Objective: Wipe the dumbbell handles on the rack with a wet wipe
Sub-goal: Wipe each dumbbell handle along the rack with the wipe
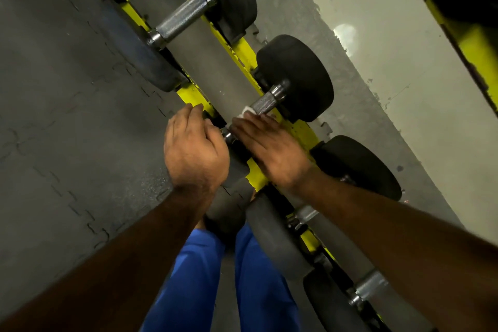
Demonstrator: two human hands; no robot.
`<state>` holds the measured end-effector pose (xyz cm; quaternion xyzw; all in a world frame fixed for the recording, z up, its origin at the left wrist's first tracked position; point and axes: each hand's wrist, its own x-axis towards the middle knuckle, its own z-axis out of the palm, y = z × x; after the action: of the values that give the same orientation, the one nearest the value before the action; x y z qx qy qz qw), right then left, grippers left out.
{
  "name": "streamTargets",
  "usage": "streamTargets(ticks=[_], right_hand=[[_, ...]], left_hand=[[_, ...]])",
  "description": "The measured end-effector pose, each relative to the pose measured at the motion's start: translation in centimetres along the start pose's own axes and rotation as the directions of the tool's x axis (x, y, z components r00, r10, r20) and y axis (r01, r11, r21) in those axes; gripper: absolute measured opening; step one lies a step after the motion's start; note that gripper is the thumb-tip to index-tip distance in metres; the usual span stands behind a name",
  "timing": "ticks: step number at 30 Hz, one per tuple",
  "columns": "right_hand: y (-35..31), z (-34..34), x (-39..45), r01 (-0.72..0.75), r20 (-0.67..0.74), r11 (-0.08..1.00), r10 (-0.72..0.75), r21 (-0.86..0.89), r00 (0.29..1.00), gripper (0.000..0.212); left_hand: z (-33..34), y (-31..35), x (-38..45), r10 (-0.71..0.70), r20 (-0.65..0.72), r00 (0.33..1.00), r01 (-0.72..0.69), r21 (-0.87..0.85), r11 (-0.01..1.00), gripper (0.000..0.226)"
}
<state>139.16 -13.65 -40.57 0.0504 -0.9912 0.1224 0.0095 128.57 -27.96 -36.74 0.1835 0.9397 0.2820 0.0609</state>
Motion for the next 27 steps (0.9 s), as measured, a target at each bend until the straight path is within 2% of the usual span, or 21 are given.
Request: streamTargets(ticks=[1,3,4,5,8,10,13,16,18,20,22,25,27], right_hand=[[1.5,-0.5,0.1,0.002,-0.005,0.997,-0.003,-0.071,1.0,0.062],[2.8,-1.3,0.5,-0.168,-0.041,0.976,0.164,-0.14,0.986,0.066],[2.0,-1.4,0.7,-0.242,-0.052,0.965,0.237,-0.102,0.97,0.065],[0.9,-1.2,1.0,-0.242,-0.053,0.97,0.24,-0.038,0.969,0.06],[-1.4,-1.2,2.3,-0.037,0.004,0.983,0.037,0.18,0.999,0.041],[-0.7,-1.9,3.2,-0.012,-0.001,0.975,0.013,0.221,1.0,0.036],[-0.9,-2.7,3.1,-0.095,-0.07,0.955,0.119,0.283,0.99,0.027],[-2.2,-3.7,2.0,-0.217,-0.156,0.854,0.324,0.473,0.933,0.024],[-2.9,-4.5,1.7,-0.355,-0.145,0.739,0.518,0.573,0.843,0.023],[-3.5,-4.7,1.9,-0.497,-0.084,0.573,0.705,0.652,0.704,0.017],[-4.1,-4.8,2.6,-0.579,0.001,0.376,0.838,0.723,0.546,0.011],[-3.7,-3.9,3.2,-0.621,0.201,0.019,0.938,0.783,0.281,0.014],[-3.3,-3.5,3.3,-0.563,0.379,-0.254,0.918,0.786,0.115,0.025]], left_hand=[[0.0,0.0,0.0,0.001,-0.001,1.0,-0.001,-0.004,1.0,0.042],[0.1,0.0,-0.1,-0.002,0.0,1.0,0.002,-0.008,1.0,0.043],[0.2,0.0,-0.1,-0.005,0.0,1.0,0.005,-0.007,1.0,0.043],[0.2,0.0,0.0,-0.006,-0.003,1.0,0.006,-0.007,1.0,0.043],[0.2,0.0,0.0,-0.007,-0.012,1.0,0.007,-0.008,1.0,0.043],[0.2,-0.1,0.0,-0.006,-0.015,1.0,0.006,-0.009,1.0,0.043],[0.2,0.0,-0.1,-0.012,-0.019,1.0,0.012,-0.01,1.0,0.043],[0.0,0.3,-0.1,-0.026,-0.011,1.0,0.026,-0.012,1.0,0.045],[0.0,0.4,-0.1,-0.033,-0.004,0.999,0.033,-0.008,0.999,0.045],[-0.1,0.4,-0.2,-0.038,0.009,0.999,0.038,-0.001,0.999,0.045],[-0.2,0.5,-0.2,-0.043,0.02,0.999,0.043,0.002,0.999,0.045],[-0.4,0.6,-0.1,-0.049,0.025,0.998,0.049,0.006,0.999,0.045],[-0.4,0.6,-0.1,-0.048,0.026,0.999,0.048,0.006,0.999,0.046]])
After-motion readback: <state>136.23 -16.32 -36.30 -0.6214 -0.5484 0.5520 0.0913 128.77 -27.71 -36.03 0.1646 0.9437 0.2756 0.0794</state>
